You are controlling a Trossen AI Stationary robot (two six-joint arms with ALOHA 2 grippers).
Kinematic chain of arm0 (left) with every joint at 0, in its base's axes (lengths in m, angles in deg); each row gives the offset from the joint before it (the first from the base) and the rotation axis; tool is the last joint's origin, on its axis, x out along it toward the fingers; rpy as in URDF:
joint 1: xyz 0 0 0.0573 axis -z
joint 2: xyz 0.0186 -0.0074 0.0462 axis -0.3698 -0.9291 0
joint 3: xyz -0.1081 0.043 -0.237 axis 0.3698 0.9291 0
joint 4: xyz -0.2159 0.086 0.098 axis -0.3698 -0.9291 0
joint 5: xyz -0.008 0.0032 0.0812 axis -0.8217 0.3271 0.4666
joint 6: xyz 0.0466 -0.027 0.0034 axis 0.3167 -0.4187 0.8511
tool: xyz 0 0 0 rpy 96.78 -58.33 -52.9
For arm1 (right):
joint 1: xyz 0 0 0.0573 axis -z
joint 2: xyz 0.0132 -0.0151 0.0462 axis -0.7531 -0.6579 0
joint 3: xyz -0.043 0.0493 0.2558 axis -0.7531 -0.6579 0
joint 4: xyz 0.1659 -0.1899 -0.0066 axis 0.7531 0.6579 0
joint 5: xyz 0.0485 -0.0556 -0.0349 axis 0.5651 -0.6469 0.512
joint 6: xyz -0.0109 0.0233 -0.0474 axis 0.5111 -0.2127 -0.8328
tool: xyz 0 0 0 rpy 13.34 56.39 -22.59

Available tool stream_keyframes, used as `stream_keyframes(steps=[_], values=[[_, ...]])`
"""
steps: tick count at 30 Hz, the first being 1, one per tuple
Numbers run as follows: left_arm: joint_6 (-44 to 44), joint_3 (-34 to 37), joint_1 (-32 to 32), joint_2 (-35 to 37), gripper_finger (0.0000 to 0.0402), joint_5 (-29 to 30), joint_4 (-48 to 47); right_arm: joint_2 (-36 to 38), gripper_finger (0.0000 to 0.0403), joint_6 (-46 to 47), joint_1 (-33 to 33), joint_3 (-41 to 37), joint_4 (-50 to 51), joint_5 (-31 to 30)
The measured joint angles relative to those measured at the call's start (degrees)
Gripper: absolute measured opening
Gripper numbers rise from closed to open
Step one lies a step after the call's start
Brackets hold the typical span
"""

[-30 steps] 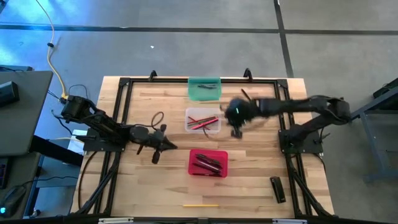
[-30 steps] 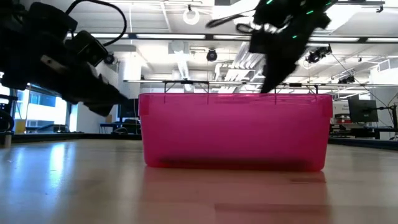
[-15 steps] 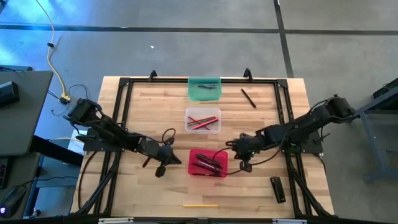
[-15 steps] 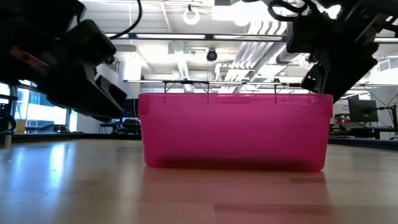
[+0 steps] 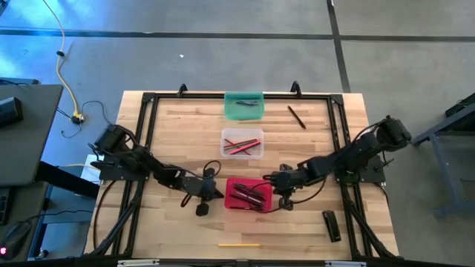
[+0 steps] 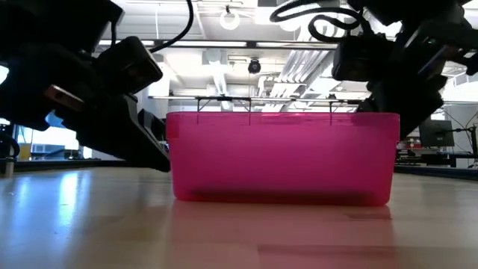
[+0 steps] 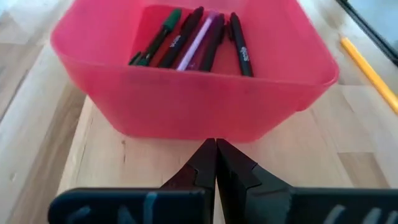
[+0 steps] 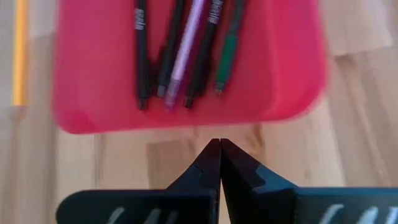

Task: Sort crayons/erasers/pens/pencils in bins
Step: Adjust the red bin

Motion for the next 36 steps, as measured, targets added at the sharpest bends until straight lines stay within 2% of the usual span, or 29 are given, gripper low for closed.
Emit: stream_keyframes(steps=[13, 25, 36], values=[[-0.4, 0.0, -0.4, 0.7, 0.0, 2.8, -0.9, 0.0, 0.0, -2.3, 2.7, 0.0, -2.8, -1.1], [-0.4, 0.0, -1.8, 1.5, 0.0, 6.3, -5.7, 0.0, 0.0, -4.1, 4.9, 0.0, -4.0, -0.1], [2.2, 0.1, -4.7, 8.4, 0.0, 7.1, -13.3, 0.0, 0.0, -4.0, 4.9, 0.0, -5.5, 0.8]])
